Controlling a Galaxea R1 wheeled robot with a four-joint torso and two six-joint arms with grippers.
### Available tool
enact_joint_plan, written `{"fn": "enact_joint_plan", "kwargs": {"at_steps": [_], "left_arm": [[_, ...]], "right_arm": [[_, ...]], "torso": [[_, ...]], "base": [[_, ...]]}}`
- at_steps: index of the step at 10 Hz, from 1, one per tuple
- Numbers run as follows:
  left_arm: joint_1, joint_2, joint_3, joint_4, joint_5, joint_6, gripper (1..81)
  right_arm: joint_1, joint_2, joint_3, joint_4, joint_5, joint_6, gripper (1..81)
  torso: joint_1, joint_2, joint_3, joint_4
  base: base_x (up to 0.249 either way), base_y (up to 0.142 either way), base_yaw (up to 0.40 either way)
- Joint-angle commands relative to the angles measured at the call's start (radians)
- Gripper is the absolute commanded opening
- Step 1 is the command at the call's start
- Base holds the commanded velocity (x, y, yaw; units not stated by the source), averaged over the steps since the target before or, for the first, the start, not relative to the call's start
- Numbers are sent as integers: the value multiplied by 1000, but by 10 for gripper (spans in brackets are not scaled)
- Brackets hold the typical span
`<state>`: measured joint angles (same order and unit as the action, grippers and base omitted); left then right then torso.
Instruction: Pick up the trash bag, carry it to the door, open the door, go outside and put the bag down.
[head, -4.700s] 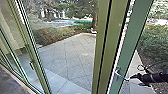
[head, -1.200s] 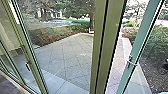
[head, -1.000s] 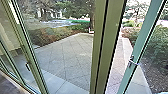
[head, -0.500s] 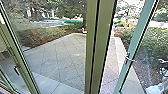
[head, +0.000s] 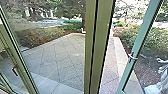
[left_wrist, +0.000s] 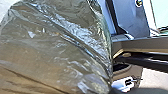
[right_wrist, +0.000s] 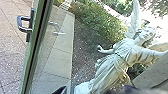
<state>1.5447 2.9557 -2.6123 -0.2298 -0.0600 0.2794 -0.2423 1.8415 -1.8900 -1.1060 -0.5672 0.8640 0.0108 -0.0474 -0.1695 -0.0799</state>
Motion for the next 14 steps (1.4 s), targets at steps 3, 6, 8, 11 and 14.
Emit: {"fn": "enact_joint_plan", "kwargs": {"at_steps": [3, 6, 8, 11, 14], "left_arm": [[-25, 0, 5, -6, 66, -2, 10], [-25, 4, 5, -6, 66, -2, 10], [-25, 7, 5, -5, 66, -2, 10], [-27, 16, 5, -2, 66, 0, 10], [-27, 22, 5, 4, 65, 1, 10]], "right_arm": [[93, -12, -173, -48, 23, 4, 811], [62, -12, -76, 72, -17, 3, 811], [54, -15, 34, 224, -114, 4, 811], [18, -11, 178, 588, -266, -46, 811], [-186, 3, 388, 753, -247, -117, 811]], "torso": [[0, 0, 0, 0], [0, 0, 0, 0], [0, 0, 0, 0], [0, 0, 0, 0], [0, 0, 0, 0]], "base": [[0, 0, 0], [0, 0, 0], [0, 0, 0], [0, 0, 0], [0, 0, 0]]}}
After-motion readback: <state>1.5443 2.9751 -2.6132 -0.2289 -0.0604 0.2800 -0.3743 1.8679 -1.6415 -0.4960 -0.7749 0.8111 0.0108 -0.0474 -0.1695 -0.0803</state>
